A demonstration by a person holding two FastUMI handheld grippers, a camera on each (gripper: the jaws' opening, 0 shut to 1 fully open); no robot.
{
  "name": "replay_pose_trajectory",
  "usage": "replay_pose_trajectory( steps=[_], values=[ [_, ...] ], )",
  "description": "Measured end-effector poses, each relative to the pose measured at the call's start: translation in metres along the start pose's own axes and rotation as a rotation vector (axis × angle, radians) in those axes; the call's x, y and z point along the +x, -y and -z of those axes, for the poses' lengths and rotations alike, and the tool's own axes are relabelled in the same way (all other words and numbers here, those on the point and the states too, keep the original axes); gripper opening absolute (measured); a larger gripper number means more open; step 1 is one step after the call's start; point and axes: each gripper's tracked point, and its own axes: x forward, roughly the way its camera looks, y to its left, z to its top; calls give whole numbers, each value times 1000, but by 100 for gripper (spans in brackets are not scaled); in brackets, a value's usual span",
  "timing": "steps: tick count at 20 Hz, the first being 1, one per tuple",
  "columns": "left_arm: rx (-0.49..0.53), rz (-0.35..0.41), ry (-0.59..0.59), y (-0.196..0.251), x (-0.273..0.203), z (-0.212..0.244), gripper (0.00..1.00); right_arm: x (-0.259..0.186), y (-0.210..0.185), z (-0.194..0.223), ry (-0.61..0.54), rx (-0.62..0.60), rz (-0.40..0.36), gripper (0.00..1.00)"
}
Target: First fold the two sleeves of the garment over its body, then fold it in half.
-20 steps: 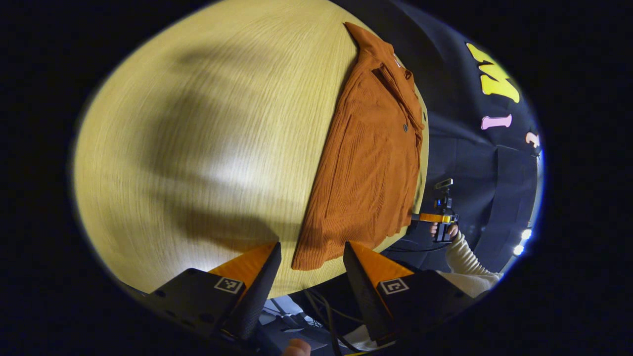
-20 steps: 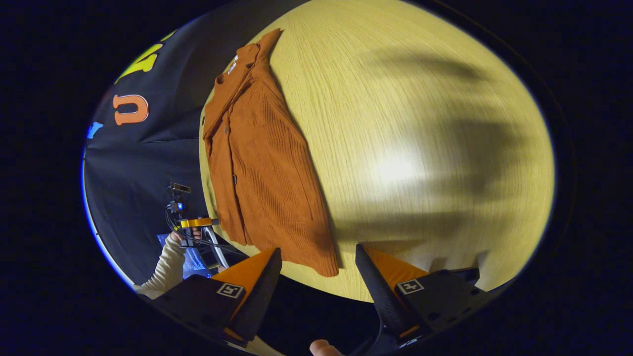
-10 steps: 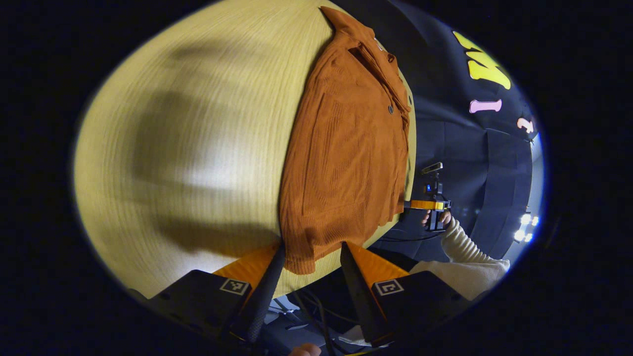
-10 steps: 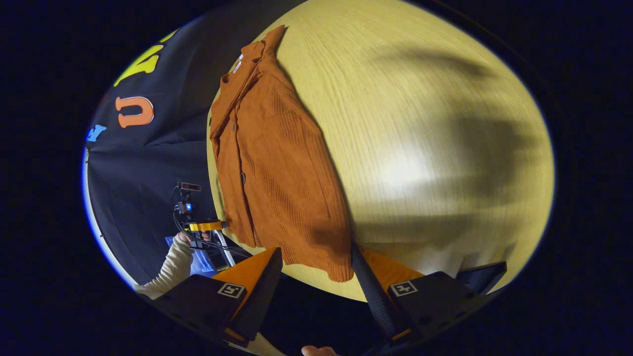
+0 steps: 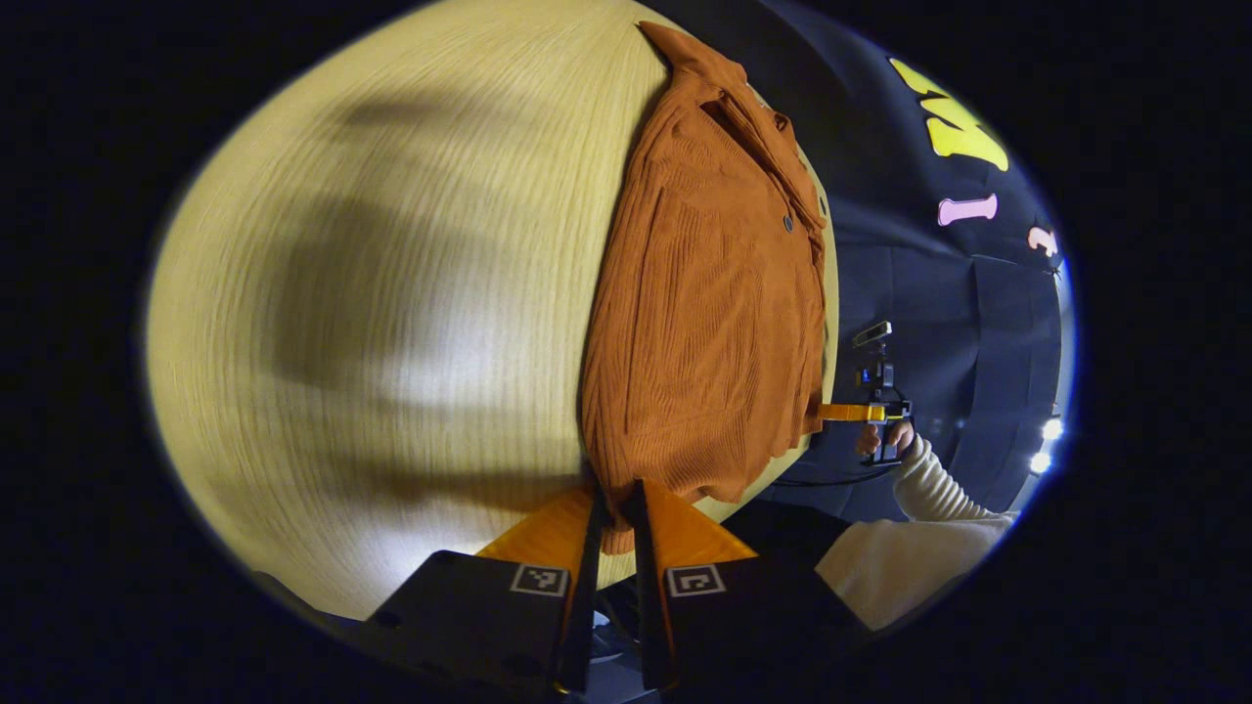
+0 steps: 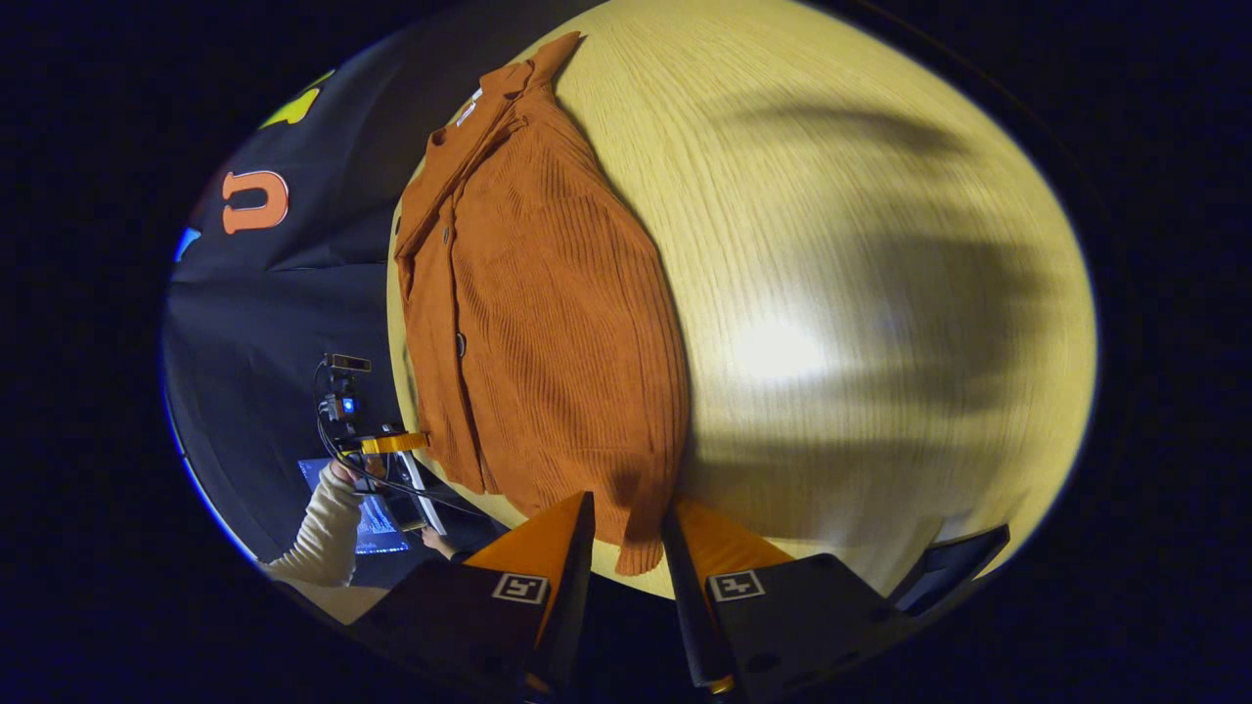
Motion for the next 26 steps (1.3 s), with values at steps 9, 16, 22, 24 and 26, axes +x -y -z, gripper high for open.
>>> replay_pose_trajectory(
  steps=[9,16,22,24,26],
  values=[
    [70,-8,67,1,2,-2,3,4,9,4,1,-139,47,4],
    [154,100,155,38,-7,-3,3,-25,-20,-1,51,-220,-50,1],
    [275,154,209,96,-32,-3,3,-76,-76,-23,149,-323,-151,1],
    [300,172,250,115,-44,-16,3,-93,-94,-32,174,-362,-163,1],
    [318,188,311,139,-54,-38,3,-105,-117,-44,198,-403,-177,1]
  ],
)
